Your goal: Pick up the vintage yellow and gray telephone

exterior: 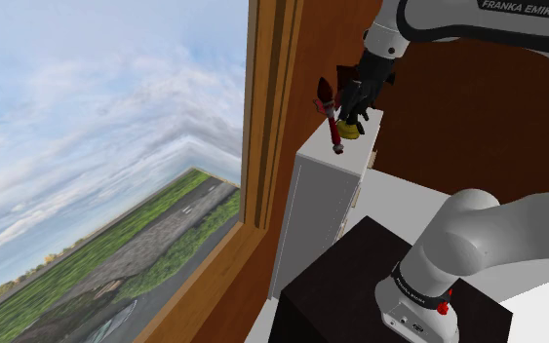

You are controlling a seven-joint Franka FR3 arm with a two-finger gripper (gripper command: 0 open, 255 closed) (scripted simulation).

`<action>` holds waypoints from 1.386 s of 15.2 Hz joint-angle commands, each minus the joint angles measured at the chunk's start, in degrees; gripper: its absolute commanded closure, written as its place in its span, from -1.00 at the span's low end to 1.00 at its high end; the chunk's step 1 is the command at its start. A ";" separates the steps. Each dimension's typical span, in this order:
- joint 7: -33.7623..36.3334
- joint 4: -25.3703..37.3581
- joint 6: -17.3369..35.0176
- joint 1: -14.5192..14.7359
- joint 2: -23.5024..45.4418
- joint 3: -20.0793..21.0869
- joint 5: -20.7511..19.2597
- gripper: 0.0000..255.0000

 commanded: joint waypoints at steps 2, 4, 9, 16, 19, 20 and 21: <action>0.16 0.64 0.93 -0.65 1.56 -0.54 -0.55 -1.00; 0.50 2.05 2.69 -1.93 4.71 -1.62 -1.59 -1.00; 1.45 6.33 6.49 -4.88 12.64 -4.35 -3.78 -1.00; 2.75 14.01 10.27 -8.46 23.74 -8.37 -5.72 -1.00; 3.20 17.86 11.36 -9.87 28.50 -10.16 -6.06 -1.00; 3.32 19.21 11.65 -10.34 30.08 -10.76 -6.09 -1.00; 3.43 20.60 11.90 -10.81 31.67 -11.37 -6.09 -1.00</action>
